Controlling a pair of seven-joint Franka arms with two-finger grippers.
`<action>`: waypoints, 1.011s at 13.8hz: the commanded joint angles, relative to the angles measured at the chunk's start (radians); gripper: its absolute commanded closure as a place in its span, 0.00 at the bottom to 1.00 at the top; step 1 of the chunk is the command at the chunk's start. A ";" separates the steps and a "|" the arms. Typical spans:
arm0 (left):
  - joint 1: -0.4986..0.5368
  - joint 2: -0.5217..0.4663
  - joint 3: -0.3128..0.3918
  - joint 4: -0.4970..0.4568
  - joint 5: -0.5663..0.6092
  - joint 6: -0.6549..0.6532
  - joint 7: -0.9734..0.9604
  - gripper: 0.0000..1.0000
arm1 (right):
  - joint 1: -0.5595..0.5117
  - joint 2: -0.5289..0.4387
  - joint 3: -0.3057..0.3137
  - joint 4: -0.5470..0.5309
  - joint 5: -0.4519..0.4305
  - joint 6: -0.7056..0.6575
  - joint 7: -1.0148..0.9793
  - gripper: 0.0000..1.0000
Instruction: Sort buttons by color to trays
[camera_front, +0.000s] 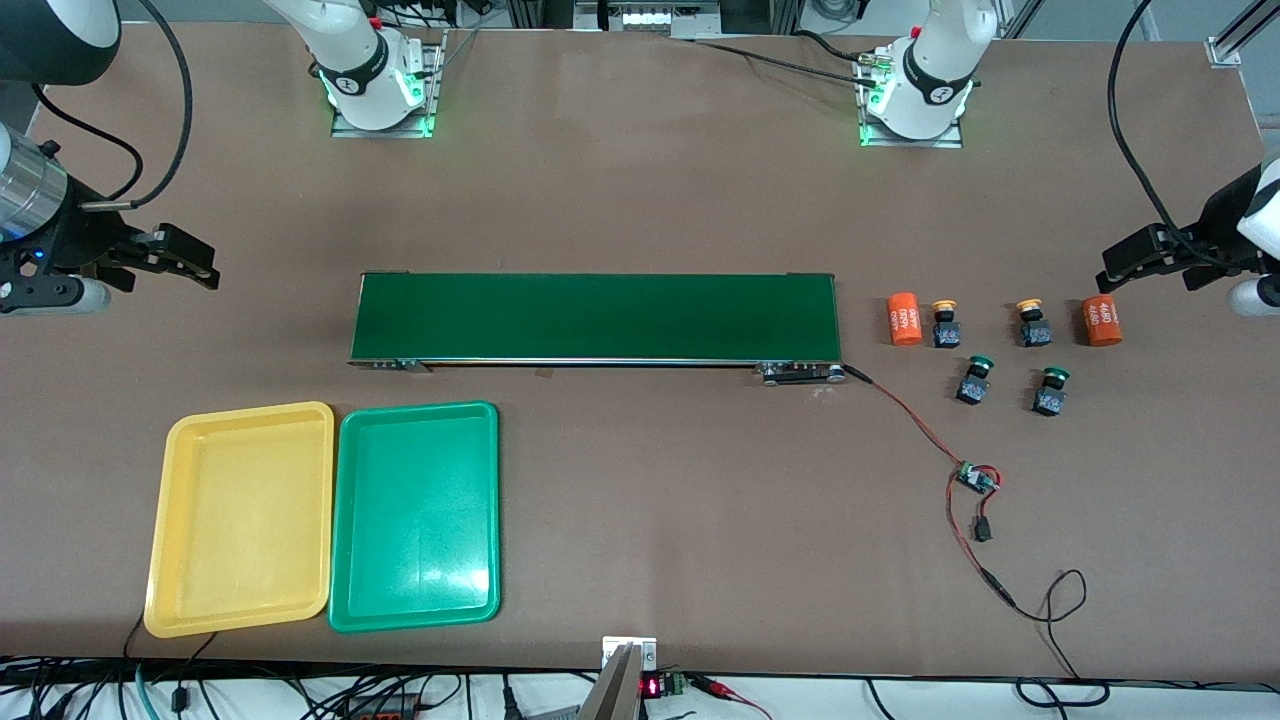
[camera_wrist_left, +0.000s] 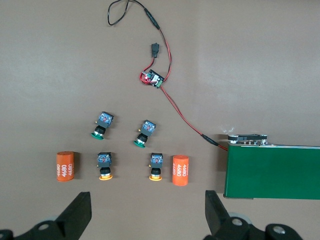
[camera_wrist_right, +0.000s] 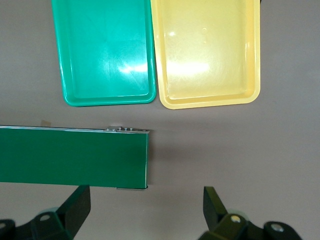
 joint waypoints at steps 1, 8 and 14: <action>0.006 -0.035 -0.006 -0.025 -0.001 -0.011 0.000 0.00 | 0.001 0.004 0.001 0.016 0.000 -0.006 0.010 0.00; -0.007 0.010 -0.006 -0.013 -0.003 -0.037 -0.011 0.00 | 0.004 0.004 0.001 0.016 0.000 -0.003 0.010 0.00; 0.012 0.108 -0.001 -0.039 -0.010 -0.010 -0.026 0.00 | -0.002 0.005 0.001 0.016 0.001 0.005 0.008 0.00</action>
